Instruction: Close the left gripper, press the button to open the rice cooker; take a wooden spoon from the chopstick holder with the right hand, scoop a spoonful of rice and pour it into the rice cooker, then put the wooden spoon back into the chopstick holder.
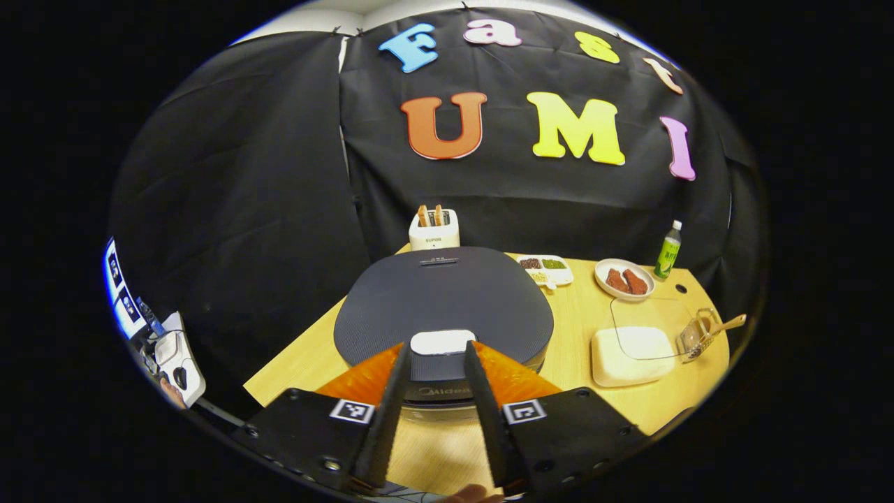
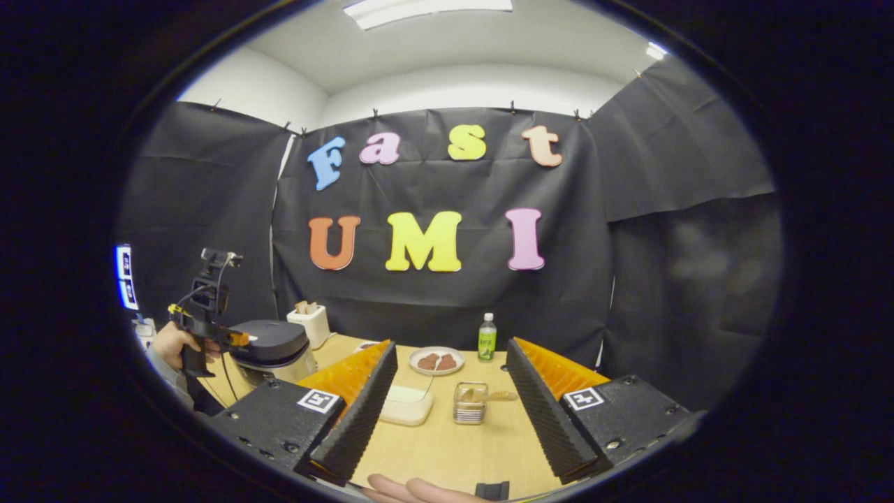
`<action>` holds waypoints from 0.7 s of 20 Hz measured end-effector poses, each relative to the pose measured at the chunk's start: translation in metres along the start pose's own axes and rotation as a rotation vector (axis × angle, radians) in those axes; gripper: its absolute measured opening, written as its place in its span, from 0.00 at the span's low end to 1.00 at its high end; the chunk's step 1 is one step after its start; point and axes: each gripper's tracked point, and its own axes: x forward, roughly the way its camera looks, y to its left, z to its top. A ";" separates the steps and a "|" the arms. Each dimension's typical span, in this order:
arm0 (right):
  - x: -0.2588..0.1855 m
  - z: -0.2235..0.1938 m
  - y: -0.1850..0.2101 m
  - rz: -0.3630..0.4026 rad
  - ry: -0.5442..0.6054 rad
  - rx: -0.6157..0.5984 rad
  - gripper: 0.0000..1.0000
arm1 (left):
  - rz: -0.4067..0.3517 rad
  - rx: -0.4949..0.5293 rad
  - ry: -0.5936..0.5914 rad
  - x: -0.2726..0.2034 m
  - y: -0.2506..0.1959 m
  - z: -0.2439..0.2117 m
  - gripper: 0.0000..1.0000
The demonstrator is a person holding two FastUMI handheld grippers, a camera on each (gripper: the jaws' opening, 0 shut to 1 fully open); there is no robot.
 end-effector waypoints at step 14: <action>0.019 -0.039 -0.022 -0.042 0.055 0.013 1.00 | -0.074 0.015 -0.269 -0.129 -0.011 0.043 0.95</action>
